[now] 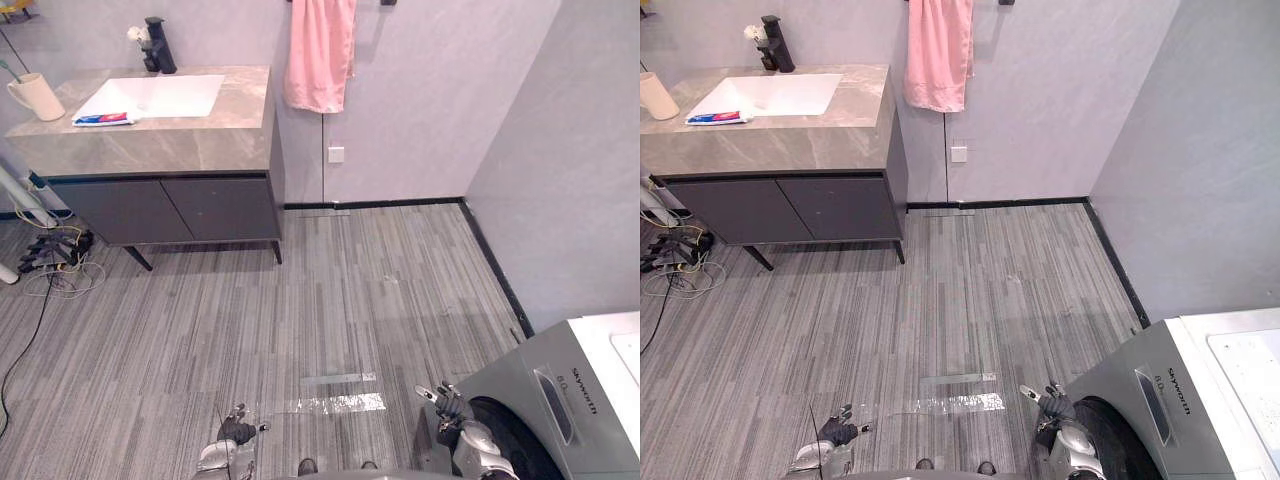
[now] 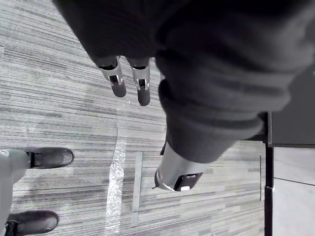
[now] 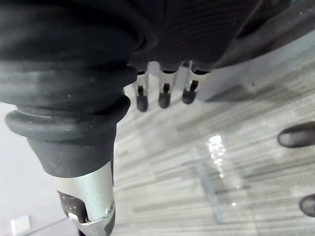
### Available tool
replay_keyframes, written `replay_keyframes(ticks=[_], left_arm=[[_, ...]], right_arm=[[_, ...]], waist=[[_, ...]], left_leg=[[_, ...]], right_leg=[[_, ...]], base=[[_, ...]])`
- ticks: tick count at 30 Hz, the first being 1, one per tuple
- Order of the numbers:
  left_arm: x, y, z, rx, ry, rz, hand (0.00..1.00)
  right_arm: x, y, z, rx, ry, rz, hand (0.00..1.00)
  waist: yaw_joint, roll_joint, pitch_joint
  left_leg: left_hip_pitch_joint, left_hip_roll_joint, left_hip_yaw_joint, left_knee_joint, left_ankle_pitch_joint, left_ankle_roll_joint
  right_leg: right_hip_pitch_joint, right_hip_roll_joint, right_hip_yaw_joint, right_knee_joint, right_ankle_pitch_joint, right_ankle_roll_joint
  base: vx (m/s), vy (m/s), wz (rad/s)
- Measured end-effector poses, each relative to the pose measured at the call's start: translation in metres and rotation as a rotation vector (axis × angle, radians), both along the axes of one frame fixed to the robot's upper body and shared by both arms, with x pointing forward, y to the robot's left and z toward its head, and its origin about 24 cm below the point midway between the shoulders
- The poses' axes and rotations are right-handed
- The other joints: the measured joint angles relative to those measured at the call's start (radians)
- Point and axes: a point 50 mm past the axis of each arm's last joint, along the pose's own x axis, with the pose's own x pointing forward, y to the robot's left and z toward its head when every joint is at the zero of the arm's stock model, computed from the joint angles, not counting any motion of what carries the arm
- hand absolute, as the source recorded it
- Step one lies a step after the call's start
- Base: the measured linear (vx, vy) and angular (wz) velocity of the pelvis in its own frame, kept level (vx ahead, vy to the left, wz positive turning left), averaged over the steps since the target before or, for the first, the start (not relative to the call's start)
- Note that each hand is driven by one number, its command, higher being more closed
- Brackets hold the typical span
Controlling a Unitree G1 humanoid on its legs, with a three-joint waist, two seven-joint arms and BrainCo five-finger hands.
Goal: Organize washtable
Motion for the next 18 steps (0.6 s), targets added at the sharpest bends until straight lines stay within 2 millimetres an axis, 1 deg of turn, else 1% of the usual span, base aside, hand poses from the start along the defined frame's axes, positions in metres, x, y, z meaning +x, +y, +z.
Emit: replay_keyframes(ticks=[1, 4, 9, 15, 18], left_arm=[[0.0031, -0.0015, 0.0015, 0.007, -0.015, -0.018, 0.00], [0.0040, -0.0026, 0.0019, 0.008, -0.024, -0.026, 0.00], [0.0050, -0.0029, 0.0026, 0.006, -0.037, -0.018, 0.00], [0.0034, -0.0057, 0.0018, -0.001, -0.041, 0.027, 0.00], [0.0029, -0.0070, 0.0015, -0.007, -0.040, 0.035, 0.00]], right_arm=[[-0.0003, 0.0000, -0.0001, 0.000, 0.001, -0.001, 0.00], [-0.0004, 0.0018, -0.0004, 0.005, 0.001, 0.000, 0.00], [-0.0017, 0.0020, -0.0010, 0.008, 0.003, -0.004, 0.00], [-0.0024, 0.0014, -0.0012, 0.038, -0.005, -0.052, 0.00], [-0.0031, 0.0022, -0.0016, 0.051, -0.006, -0.066, 0.00]], waist=[[0.000, 0.001, 0.003], [0.000, 0.001, 0.003], [0.000, 0.005, 0.005], [0.000, 0.019, 0.018], [0.001, 0.015, 0.029]], left_leg=[[-0.001, 0.000, 0.002, 0.000, 0.001, 0.002], [0.001, -0.001, 0.001, 0.000, 0.003, 0.005], [0.003, -0.001, -0.005, 0.006, 0.004, 0.005], [-0.003, 0.000, -0.003, 0.005, 0.004, 0.004], [-0.007, 0.001, 0.002, 0.003, 0.003, 0.005]], right_leg=[[-0.001, 0.000, 0.001, -0.002, 0.001, -0.001], [0.007, 0.000, -0.001, -0.015, 0.009, -0.010], [0.015, 0.001, -0.006, -0.022, 0.009, -0.010], [0.006, 0.002, -0.002, -0.018, 0.009, -0.010], [-0.001, 0.002, 0.004, -0.015, 0.009, -0.010]], base=[[0.00, 0.000, 0.00], [0.05, -0.009, -0.01], [0.06, -0.015, 0.03], [-0.01, -0.001, -0.01], [-0.05, 0.001, -0.05]])
